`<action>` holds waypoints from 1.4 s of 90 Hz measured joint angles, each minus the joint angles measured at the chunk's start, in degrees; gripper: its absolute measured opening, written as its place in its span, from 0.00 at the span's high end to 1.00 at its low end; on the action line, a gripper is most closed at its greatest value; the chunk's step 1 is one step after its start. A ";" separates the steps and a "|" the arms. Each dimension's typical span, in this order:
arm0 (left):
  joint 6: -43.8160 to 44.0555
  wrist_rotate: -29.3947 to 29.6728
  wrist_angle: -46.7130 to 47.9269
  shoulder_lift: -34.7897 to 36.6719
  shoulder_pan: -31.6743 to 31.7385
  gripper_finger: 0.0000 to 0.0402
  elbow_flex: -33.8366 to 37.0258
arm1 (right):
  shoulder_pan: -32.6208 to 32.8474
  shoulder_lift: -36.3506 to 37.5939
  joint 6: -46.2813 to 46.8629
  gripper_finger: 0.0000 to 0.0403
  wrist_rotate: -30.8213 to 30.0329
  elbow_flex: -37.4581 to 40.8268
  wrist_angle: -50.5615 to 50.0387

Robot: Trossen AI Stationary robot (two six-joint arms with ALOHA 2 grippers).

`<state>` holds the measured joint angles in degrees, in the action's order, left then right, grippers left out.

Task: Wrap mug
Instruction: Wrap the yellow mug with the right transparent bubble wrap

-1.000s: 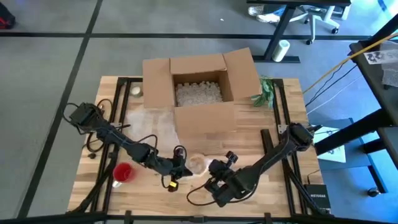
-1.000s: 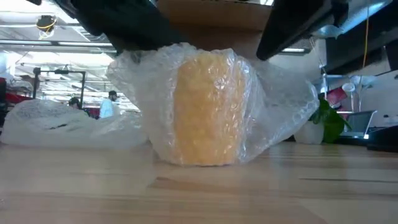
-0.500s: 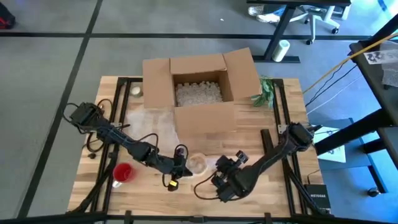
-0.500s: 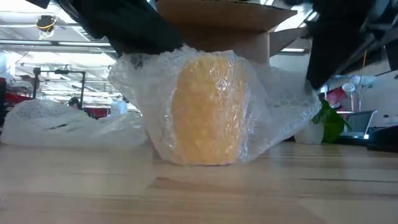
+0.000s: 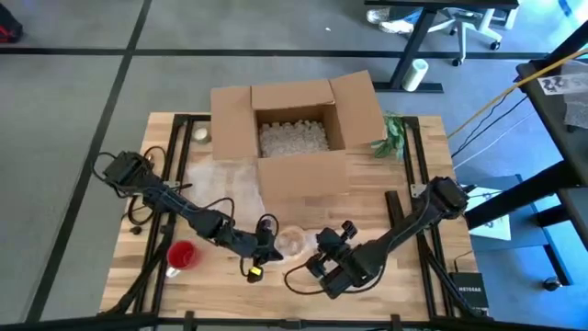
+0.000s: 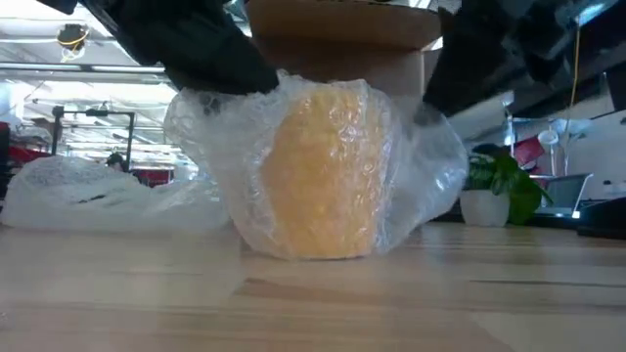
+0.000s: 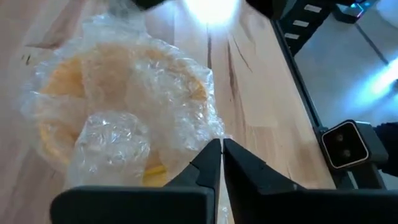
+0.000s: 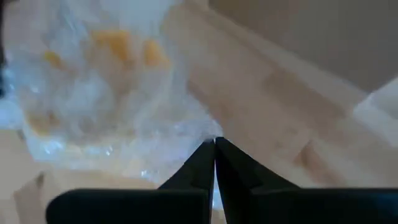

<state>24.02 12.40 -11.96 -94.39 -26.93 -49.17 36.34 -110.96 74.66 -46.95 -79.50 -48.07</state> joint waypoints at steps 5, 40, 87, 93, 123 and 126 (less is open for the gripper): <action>0.01 0.00 0.10 0.00 0.19 1.00 0.00 | -0.12 0.13 -0.89 1.00 -0.48 0.00 0.54; 0.04 -1.08 0.65 0.00 1.20 1.00 0.00 | -3.16 0.13 -15.64 1.00 1.65 0.02 13.32; -1.12 -1.81 0.32 0.10 1.98 1.00 0.00 | -13.63 0.28 -30.72 1.00 31.96 -1.16 25.15; -1.33 -2.10 -0.07 0.26 2.26 1.00 0.01 | -14.71 0.28 -31.09 1.00 35.04 -1.18 25.17; -2.41 0.45 2.08 8.79 -0.78 1.00 0.02 | -16.56 0.28 -32.93 1.00 39.74 -1.29 24.98; -2.43 1.51 3.31 10.17 -1.64 1.00 0.01 | -16.63 0.28 -33.08 1.00 39.92 -1.29 24.95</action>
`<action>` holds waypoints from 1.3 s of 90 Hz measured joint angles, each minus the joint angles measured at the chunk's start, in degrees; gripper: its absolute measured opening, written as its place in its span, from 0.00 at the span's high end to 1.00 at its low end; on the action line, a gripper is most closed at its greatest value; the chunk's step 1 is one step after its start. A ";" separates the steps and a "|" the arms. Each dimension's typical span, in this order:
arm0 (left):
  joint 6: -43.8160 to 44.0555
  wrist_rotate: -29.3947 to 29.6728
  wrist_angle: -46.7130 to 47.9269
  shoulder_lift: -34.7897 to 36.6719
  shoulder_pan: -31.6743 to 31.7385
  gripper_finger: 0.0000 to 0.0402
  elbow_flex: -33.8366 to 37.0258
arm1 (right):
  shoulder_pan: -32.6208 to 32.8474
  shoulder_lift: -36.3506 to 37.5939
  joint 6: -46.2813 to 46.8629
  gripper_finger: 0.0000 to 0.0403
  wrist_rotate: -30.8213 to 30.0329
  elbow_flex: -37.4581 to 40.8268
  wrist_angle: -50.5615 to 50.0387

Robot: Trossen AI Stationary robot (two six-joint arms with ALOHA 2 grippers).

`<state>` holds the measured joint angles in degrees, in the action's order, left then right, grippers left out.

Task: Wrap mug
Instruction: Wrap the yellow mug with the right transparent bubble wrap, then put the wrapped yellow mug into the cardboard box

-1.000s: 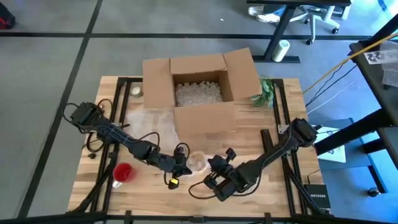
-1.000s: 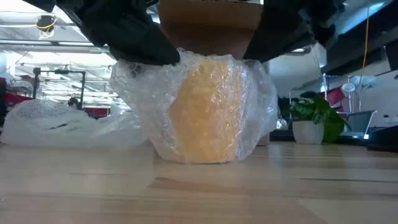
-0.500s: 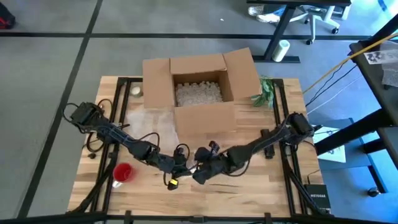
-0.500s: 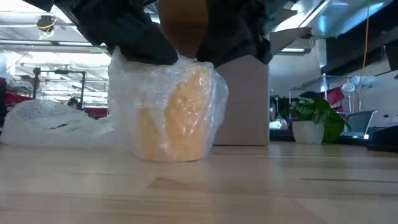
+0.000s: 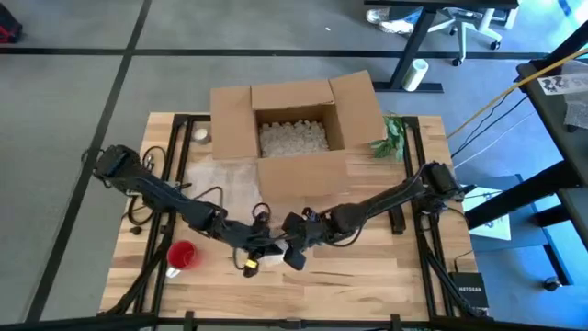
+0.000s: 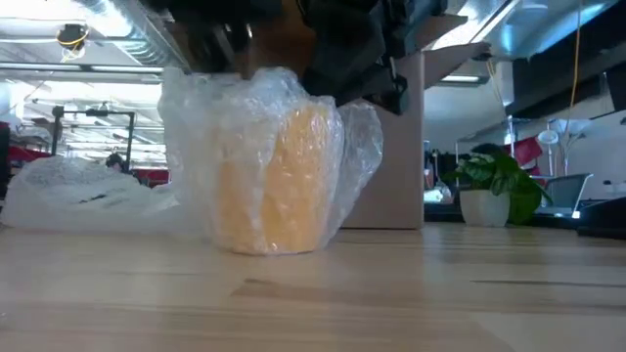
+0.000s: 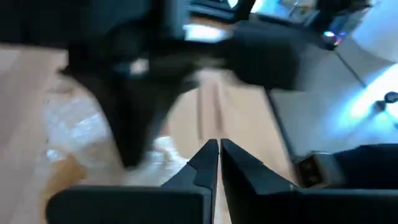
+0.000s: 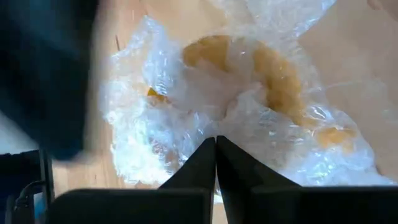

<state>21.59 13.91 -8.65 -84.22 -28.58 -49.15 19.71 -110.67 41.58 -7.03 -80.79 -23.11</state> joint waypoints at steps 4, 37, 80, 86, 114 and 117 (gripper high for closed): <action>0.01 1.98 2.31 1.82 -1.21 1.00 -0.01 | -0.05 0.00 -0.07 1.00 0.07 0.00 -0.02; 5.06 10.27 13.39 5.45 -7.42 1.00 -0.01 | 0.19 -0.26 -3.27 1.00 1.50 -6.40 -7.12; 5.08 22.36 15.33 5.39 -14.93 1.00 -0.01 | 0.19 -2.02 -13.37 0.99 9.51 -17.38 -14.04; 5.35 26.09 16.76 5.79 -16.38 1.00 -0.01 | 0.19 -3.64 -13.43 0.98 11.83 -17.35 -14.00; 11.76 30.21 14.00 10.35 -18.52 1.00 8.57 | 0.19 -8.57 -18.40 0.85 10.03 -22.93 -17.16; 12.56 30.21 12.33 11.11 -18.51 1.00 10.54 | 0.19 -8.57 -19.36 0.85 8.94 -23.79 -18.12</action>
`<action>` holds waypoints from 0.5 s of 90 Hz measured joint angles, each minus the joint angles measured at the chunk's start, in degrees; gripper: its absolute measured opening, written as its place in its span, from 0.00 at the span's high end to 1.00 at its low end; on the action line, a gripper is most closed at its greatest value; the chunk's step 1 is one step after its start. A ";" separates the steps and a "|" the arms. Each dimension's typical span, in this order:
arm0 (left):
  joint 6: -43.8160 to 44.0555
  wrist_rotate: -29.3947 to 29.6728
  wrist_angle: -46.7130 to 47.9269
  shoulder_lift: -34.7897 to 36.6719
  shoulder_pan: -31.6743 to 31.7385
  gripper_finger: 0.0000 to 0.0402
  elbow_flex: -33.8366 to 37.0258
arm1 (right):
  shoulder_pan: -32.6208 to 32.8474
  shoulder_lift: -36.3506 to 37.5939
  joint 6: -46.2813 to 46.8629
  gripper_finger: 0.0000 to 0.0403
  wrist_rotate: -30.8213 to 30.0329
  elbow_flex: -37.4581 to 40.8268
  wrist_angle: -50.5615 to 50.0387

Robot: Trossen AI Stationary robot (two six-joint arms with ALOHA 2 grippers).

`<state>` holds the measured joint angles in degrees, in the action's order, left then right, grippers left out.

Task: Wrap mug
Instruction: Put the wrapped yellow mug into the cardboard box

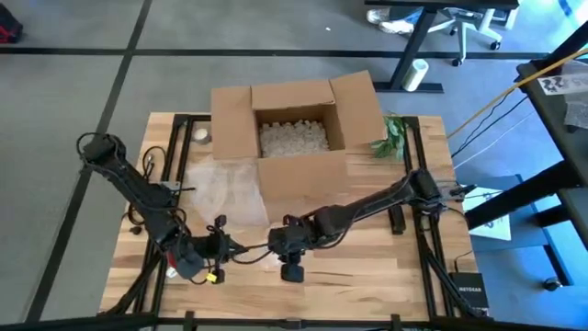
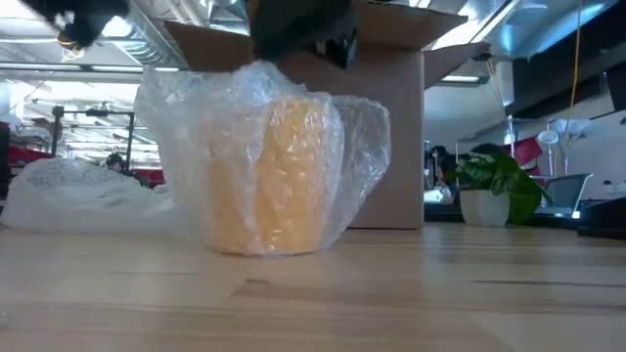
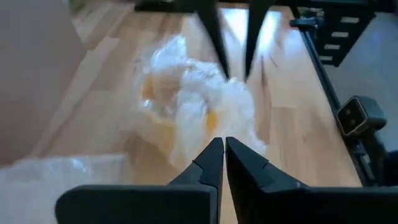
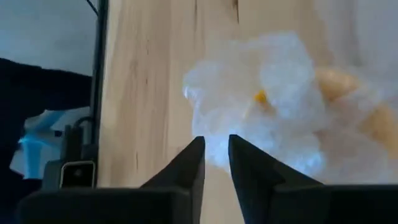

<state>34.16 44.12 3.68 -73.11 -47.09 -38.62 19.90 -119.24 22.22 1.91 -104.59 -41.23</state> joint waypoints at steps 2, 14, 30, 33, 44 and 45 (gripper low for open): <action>0.32 0.00 -1.15 0.52 0.01 1.00 1.28 | 0.00 0.02 -0.33 0.85 -0.65 -0.55 -0.71; 2.01 0.00 -8.08 3.87 0.27 1.00 8.96 | 0.00 0.02 -1.92 0.85 -3.21 -3.64 -5.19; 5.18 -1.28 -13.06 7.94 1.68 1.00 17.06 | 0.00 0.02 -2.38 0.85 -3.87 -4.69 -6.99; 5.45 -1.86 -14.12 8.54 2.00 1.00 18.26 | 0.00 -0.04 -2.38 0.85 -3.87 -4.69 -7.33; 5.16 -3.66 -17.49 9.79 3.14 1.00 21.03 | 0.32 -1.17 -2.38 0.85 -3.33 -4.71 -8.04; 5.00 -3.74 -17.76 9.82 3.26 1.00 21.25 | 0.37 -1.41 -2.38 0.85 -3.16 -4.71 -8.09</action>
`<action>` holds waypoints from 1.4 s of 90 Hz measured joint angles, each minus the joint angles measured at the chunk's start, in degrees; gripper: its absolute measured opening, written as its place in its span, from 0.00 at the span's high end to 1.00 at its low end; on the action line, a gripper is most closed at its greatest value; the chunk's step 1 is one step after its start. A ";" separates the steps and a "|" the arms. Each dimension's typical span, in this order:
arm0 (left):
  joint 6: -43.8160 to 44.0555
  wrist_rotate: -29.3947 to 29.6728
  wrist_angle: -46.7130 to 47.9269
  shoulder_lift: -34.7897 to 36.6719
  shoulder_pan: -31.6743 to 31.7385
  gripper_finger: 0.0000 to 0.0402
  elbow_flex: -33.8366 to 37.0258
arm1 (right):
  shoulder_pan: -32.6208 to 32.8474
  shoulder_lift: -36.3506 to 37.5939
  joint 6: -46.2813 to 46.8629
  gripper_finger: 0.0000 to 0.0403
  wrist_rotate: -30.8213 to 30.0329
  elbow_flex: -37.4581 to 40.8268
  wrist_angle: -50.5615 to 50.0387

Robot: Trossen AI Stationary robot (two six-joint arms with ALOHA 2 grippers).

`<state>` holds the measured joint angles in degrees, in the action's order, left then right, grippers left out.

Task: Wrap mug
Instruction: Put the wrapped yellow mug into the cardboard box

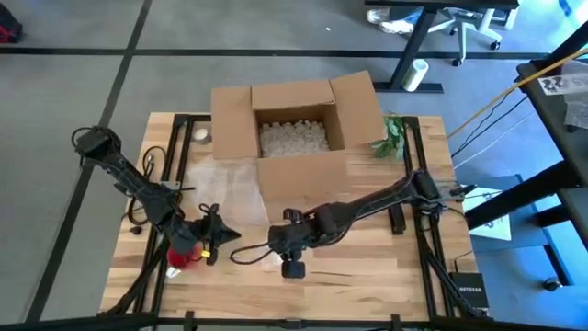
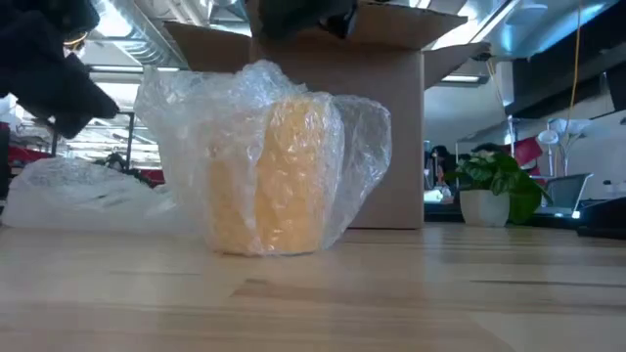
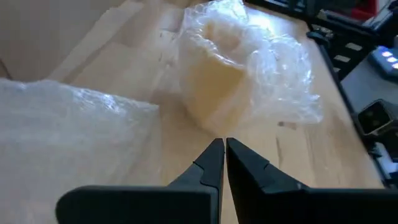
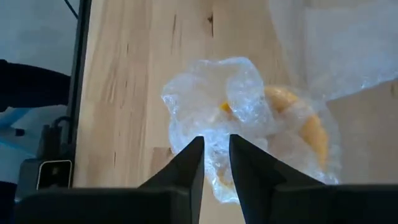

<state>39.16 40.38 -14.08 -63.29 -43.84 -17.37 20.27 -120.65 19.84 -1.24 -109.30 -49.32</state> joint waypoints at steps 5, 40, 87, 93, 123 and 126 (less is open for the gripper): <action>-0.39 -0.53 -1.35 0.20 0.47 1.00 0.80 | -0.02 -0.79 0.00 0.85 0.92 0.02 0.02; -0.44 -1.25 -2.10 0.19 1.03 1.00 1.23 | 0.37 -4.31 -0.80 0.85 3.75 -0.07 -1.03; -0.24 -1.25 -3.17 0.18 0.98 1.00 1.23 | -1.38 -7.50 -0.35 0.95 1.33 0.08 -4.51; -0.18 -1.25 -3.46 0.18 0.98 1.00 1.23 | -1.33 -7.46 -0.40 0.98 1.37 -0.54 -5.38; 0.12 -3.82 -5.45 0.15 1.30 1.00 1.20 | -0.67 -7.33 3.54 1.00 -1.06 -3.50 -7.87; 0.47 -4.25 -5.39 0.01 1.53 1.00 1.20 | -0.48 -7.33 4.28 1.00 -1.76 -3.50 -8.84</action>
<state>39.63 36.13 -19.48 -63.28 -42.30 -16.16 19.79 -127.98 24.12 -3.00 -112.79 -58.16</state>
